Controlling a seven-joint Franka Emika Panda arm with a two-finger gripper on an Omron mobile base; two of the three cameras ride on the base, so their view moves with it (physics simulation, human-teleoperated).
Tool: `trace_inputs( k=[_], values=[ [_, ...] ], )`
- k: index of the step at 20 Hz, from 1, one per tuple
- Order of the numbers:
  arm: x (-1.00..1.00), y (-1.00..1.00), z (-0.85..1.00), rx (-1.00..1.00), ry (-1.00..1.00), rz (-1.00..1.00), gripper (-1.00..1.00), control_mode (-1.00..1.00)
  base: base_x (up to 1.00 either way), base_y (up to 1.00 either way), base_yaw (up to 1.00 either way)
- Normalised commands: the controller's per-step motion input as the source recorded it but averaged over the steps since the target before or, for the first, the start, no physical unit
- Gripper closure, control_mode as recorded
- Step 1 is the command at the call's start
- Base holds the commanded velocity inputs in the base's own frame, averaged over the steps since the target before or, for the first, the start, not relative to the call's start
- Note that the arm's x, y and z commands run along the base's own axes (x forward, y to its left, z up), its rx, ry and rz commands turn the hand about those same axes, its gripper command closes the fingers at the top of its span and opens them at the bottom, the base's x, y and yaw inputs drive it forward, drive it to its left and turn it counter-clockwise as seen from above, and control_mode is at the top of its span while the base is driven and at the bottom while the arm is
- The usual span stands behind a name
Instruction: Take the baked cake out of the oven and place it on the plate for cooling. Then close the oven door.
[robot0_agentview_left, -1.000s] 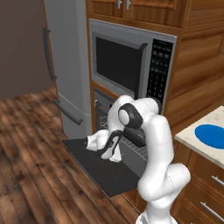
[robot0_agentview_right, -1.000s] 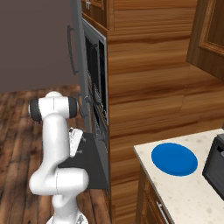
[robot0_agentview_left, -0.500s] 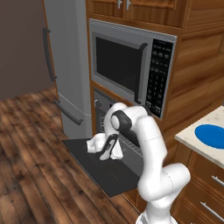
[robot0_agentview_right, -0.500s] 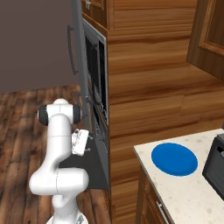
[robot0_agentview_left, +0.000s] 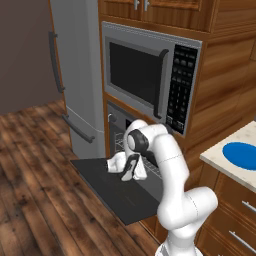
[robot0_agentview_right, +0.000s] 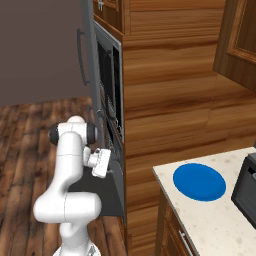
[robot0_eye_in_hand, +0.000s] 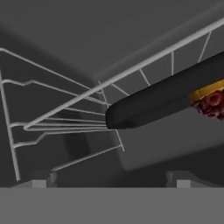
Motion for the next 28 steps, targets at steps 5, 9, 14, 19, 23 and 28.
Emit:
trace_inputs(
  k=[5,9,14,19,23,28],
  values=[
    [0.22,-0.1,-0.29,0.0,-0.02,-0.01,-1.0,-1.0,0.0,0.0,0.0],
    [0.35,-0.11,-0.24,0.02,0.0,-0.03,-1.0,-1.0,0.0,0.0,0.0],
    [0.19,-0.01,-0.32,0.0,0.0,-0.01,-1.0,-1.0,0.0,0.0,0.0],
    [0.22,0.0,-0.26,0.0,0.0,0.0,-1.0,-1.0,0.0,0.0,0.0],
    [0.26,-0.06,-0.17,0.01,0.0,0.0,-1.0,-1.0,0.0,0.0,0.0],
    [0.2,-0.08,-0.27,0.04,0.02,0.0,-1.0,-1.0,0.0,0.0,0.0]
  ],
)
